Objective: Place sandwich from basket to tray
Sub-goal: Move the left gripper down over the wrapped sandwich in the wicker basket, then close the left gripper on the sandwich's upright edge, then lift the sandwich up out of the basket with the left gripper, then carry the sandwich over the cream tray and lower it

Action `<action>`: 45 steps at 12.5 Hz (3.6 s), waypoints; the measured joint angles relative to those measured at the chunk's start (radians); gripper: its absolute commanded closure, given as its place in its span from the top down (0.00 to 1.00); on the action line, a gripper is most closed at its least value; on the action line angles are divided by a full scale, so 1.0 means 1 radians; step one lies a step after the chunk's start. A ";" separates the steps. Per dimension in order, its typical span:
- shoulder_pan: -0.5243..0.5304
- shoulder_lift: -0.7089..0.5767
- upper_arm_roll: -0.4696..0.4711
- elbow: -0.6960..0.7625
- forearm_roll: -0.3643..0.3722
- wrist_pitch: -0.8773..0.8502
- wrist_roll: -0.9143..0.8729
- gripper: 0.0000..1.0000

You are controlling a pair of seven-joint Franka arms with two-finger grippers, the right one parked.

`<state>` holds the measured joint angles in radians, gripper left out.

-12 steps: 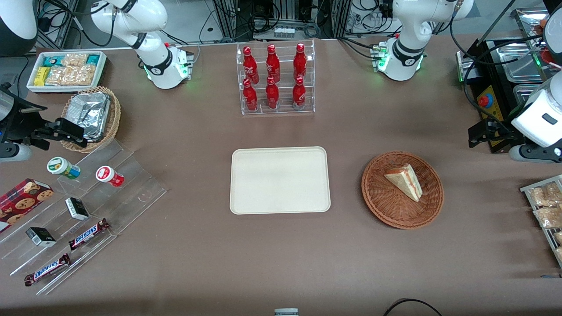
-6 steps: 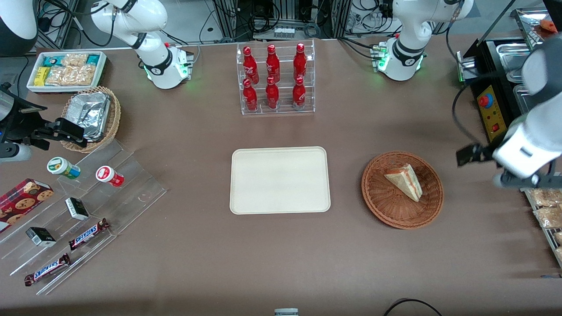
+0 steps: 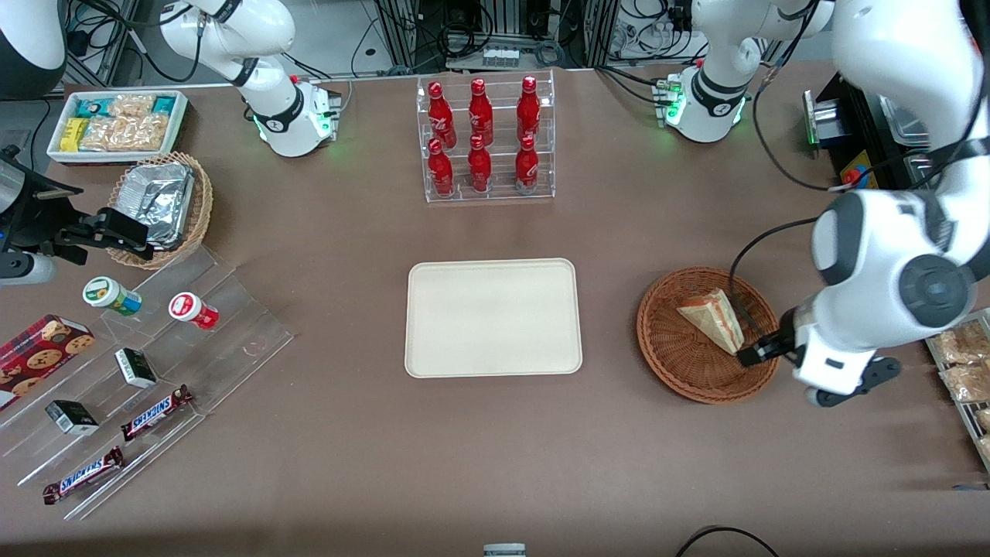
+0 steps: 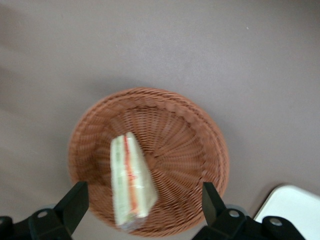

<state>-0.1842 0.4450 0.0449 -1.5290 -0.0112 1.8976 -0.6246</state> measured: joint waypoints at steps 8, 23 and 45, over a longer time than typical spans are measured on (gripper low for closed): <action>-0.040 -0.121 0.011 -0.472 0.011 0.435 -0.250 0.99; -0.042 -0.172 0.009 -0.659 0.021 0.522 -0.329 0.00; -0.376 -0.021 -0.053 0.061 -0.020 -0.138 0.038 0.00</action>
<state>-0.5598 0.4240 -0.0085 -1.4679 -0.0315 1.7600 -0.5866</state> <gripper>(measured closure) 0.855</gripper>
